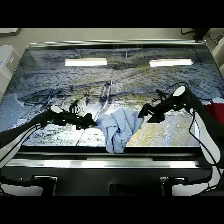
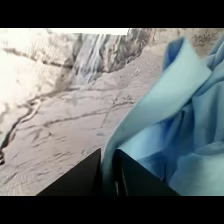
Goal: Fold the clothes and pants, and hang the long-sleeved shirts on hangers.
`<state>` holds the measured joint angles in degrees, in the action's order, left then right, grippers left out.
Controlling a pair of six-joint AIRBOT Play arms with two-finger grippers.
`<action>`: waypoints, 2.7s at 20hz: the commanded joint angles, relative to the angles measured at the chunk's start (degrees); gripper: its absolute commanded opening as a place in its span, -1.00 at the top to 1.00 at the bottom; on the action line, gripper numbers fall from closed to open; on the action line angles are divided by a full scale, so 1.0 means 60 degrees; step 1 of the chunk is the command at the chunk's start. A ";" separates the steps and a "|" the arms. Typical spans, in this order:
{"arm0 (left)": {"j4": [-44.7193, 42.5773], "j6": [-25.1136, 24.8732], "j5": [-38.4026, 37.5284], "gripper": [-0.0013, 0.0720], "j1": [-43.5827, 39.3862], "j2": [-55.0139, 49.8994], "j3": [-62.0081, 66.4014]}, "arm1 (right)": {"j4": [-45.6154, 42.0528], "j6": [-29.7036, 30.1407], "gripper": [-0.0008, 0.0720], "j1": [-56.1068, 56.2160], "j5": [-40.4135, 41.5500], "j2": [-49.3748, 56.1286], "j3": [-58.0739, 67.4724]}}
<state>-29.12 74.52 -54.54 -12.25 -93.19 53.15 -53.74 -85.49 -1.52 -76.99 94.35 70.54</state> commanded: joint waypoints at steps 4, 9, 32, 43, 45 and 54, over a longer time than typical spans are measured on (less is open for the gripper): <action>0.0193 -0.0663 -0.0171 0.90 0.0095 0.0073 0.0280 | 0.1453 0.0117 0.86 0.0000 -0.0153 0.0273 -0.0022; -0.0641 -0.1100 -0.0331 0.90 0.1144 0.1858 0.2616 | 0.0459 0.0528 0.87 -0.0481 -0.0076 -0.1282 0.2025; -0.3829 0.0335 0.0193 0.90 0.3982 0.8444 0.2834 | -0.4306 -0.1137 0.86 -0.2251 -0.2951 -0.6477 0.2637; -0.3723 0.0911 0.3315 0.89 0.0430 0.6521 -0.3013 | -0.0178 -0.1945 -0.13 -0.2339 0.3625 -0.3694 -0.3333; -0.3723 0.0907 0.3260 0.89 0.0525 0.6575 -0.3005 | -0.0353 -0.0543 -0.94 -0.2550 0.1548 -0.3701 -0.2772; -0.3719 0.0911 0.2852 0.89 0.0718 0.6572 -0.2998 | 0.0058 -0.0528 -0.95 -0.1086 0.0302 -0.4116 -0.6601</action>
<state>-51.46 79.92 -36.69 -7.97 -53.69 35.22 -59.51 -89.08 -12.10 -78.87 70.04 38.39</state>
